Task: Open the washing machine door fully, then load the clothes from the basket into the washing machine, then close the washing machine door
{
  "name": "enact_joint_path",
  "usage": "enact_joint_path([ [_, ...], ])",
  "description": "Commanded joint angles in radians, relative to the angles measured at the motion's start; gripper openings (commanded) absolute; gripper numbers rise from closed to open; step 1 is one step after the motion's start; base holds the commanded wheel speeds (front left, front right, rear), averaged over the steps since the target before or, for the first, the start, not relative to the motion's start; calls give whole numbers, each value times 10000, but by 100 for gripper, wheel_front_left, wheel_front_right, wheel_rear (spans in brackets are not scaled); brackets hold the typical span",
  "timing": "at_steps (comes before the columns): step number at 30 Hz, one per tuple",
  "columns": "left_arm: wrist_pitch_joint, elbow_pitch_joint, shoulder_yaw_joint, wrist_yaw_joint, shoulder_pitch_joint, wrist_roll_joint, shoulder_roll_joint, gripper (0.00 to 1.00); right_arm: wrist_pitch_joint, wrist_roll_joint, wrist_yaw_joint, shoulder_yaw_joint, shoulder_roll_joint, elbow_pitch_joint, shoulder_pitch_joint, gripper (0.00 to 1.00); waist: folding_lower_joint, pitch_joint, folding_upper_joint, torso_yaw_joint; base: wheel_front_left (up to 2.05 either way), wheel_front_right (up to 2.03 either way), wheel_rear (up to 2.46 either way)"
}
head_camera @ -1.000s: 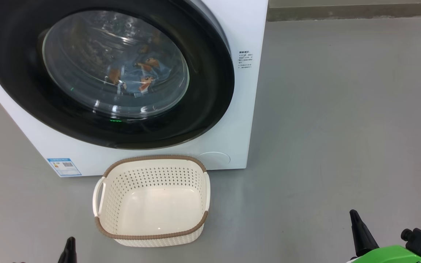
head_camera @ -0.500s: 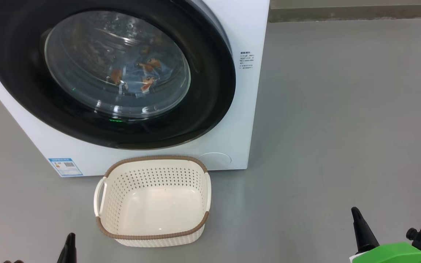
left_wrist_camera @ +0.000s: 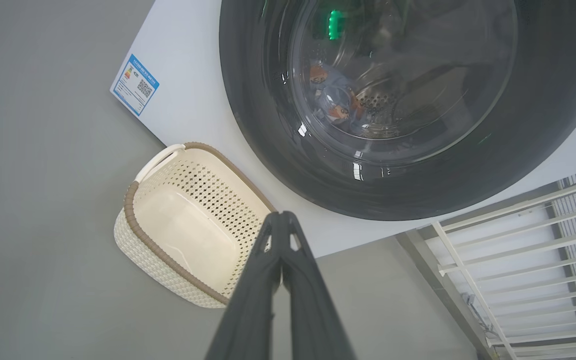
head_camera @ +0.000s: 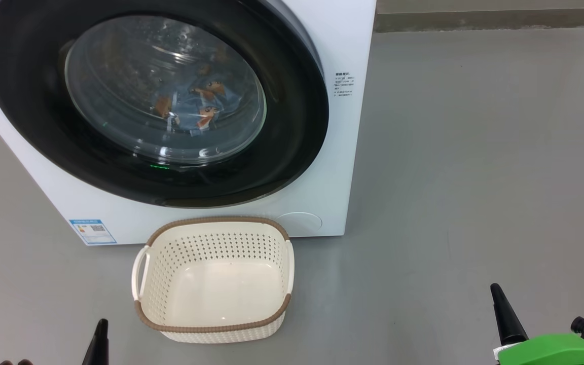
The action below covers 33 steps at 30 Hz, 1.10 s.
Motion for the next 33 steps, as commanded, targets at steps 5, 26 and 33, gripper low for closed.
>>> enact_joint_path([
  [5,182,-285,318,-2,-583,-644,85,0,227,678,4,48,-22,-361,-456,0,-1,-12,0,17,0,0,0],
  [26,828,-341,567,-7,-879,-2664,-100,0,878,2896,5,-59,24,-629,-582,0,0,-58,0,86,0,0,0],
  [33,1005,-356,636,-8,-960,-3217,-151,0,1056,3502,5,-88,37,-702,-617,0,0,-71,0,105,0,0,0],
])
